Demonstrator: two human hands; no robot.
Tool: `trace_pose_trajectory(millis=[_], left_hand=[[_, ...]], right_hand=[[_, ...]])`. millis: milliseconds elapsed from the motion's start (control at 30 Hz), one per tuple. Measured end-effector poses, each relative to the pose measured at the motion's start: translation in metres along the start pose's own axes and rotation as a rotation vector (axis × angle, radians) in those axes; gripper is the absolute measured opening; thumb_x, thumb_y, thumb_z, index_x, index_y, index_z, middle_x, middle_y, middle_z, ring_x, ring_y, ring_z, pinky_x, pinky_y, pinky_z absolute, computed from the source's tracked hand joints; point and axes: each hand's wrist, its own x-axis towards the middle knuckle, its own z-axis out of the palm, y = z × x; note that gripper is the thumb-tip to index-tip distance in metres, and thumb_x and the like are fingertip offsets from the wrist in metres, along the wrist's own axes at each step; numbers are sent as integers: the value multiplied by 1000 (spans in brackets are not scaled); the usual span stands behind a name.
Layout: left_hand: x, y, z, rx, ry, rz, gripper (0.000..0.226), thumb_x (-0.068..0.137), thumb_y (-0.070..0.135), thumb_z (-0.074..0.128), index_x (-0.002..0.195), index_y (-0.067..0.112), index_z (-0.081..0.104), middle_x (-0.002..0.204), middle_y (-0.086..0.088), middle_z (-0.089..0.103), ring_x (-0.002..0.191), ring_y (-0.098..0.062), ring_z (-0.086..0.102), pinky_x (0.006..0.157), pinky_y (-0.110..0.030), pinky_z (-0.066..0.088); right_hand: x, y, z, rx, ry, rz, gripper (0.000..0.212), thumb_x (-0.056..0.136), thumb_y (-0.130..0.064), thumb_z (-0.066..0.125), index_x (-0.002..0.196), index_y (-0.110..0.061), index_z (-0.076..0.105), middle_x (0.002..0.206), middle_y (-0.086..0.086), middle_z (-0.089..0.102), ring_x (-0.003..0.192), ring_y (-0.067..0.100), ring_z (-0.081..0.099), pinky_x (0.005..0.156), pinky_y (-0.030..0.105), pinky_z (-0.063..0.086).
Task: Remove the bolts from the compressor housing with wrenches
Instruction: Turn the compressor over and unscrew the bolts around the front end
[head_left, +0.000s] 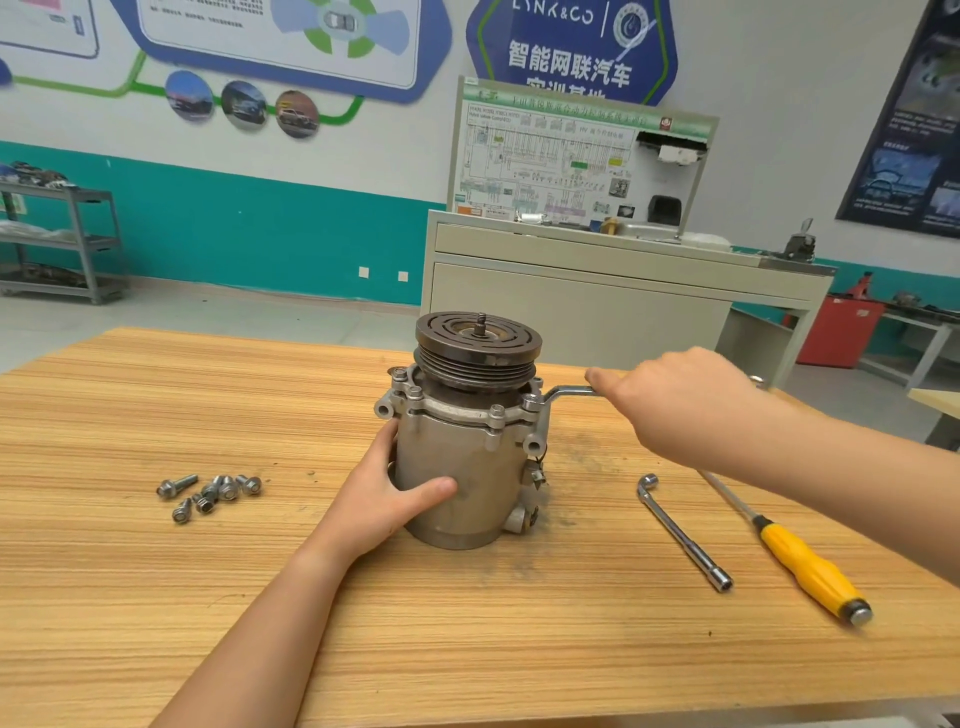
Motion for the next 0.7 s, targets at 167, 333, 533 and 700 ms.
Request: trace_pose_trajectory(millis=[167,333,533,700], left_hand=[[0,1,0,-16,-3,0,88,64,38,80,139,34,34,123,25,50,107,14,49,78,-8,42],[-2,5,0,-30,-9,-11,97,48,55,75,135,38,34,119,30,49,106,9,52,76,-9,44],[-2,4,1,-20,-10,-4,90,57,45,75,137,35,35,119,29,50,105,11,52,75,-8,45],[-1,3,0,-14,-14,-1,94,58,45,75,142,31,33,124,25,50,110,10,50,82,-10,42]], right_hand=[[25,-1,40,195,192,13,44,86,8,45,126,-8,45,86,9,60,72,26,57,54,32,46],[57,-23,47,363,455,-27,32,55,19,75,83,6,68,79,19,70,69,32,68,62,40,57],[30,-12,38,627,495,189,28,86,4,57,114,7,57,63,14,61,54,31,60,46,34,47],[-30,-14,9,538,247,277,52,96,-16,38,145,-13,20,51,-7,37,41,12,35,38,24,20]])
